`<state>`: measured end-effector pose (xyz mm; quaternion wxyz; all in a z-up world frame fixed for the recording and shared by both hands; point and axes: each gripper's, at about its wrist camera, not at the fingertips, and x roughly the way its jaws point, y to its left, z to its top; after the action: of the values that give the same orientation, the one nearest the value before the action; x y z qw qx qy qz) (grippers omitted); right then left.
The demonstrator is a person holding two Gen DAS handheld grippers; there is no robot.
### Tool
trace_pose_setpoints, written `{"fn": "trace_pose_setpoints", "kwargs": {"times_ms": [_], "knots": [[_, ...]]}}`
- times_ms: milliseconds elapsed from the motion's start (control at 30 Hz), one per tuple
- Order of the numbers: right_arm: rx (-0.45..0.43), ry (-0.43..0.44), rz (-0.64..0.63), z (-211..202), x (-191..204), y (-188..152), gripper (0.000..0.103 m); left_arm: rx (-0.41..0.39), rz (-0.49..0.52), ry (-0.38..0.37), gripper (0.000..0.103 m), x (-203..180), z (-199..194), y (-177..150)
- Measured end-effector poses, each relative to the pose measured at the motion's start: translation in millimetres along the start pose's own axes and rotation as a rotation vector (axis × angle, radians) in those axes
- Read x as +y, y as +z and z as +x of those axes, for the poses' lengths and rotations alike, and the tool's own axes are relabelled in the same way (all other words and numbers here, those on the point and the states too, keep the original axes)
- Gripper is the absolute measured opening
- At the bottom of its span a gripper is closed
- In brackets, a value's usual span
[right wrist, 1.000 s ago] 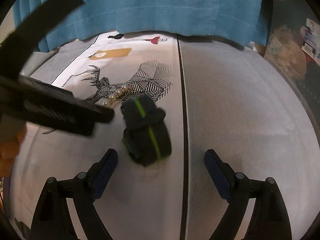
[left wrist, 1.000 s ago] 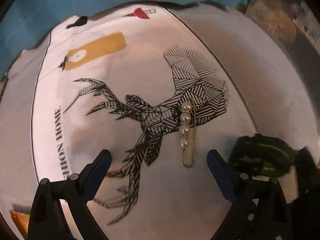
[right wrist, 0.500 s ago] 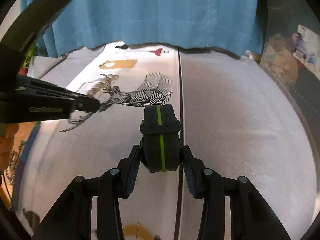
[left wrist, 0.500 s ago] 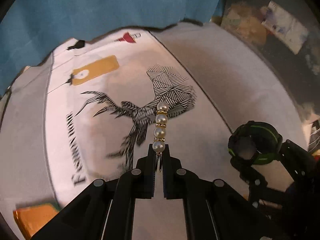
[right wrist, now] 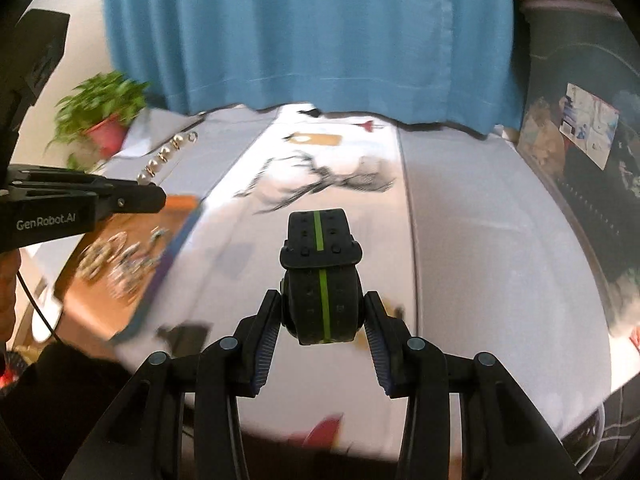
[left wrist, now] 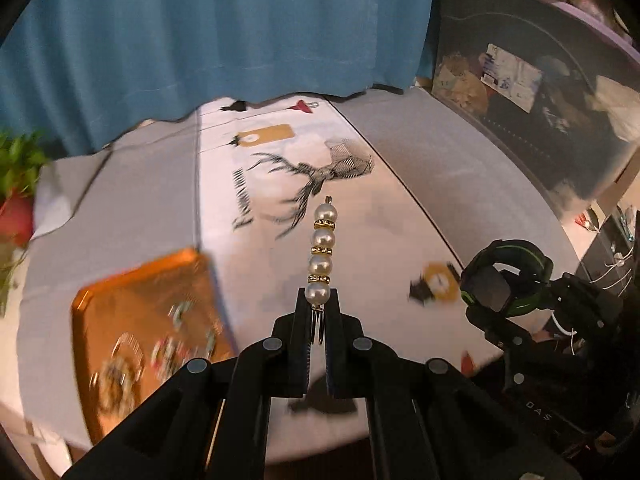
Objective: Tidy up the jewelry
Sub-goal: 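Carry the pearl hairpin and watch over the copper tray and release both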
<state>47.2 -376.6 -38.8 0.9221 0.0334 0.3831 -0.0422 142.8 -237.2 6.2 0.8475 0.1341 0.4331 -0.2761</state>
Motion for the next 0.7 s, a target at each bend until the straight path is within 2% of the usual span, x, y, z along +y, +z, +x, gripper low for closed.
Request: {"fn": "trace_pose_setpoints", "kwargs": {"times_ms": [333, 533, 700], "knots": [[0.027, 0.063, -0.078, -59, 64, -58, 0.043, -0.053, -0.078, 0.06, 0.004, 12, -80, -99], [0.059, 0.119, -0.142, -76, 108, -86, 0.043, -0.071, -0.12, 0.085, 0.004, 24, -106, -142], [0.076, 0.141, -0.189, -81, 131, -95, 0.043, -0.074, -0.153, 0.106, 0.004, 35, -114, -166]]}}
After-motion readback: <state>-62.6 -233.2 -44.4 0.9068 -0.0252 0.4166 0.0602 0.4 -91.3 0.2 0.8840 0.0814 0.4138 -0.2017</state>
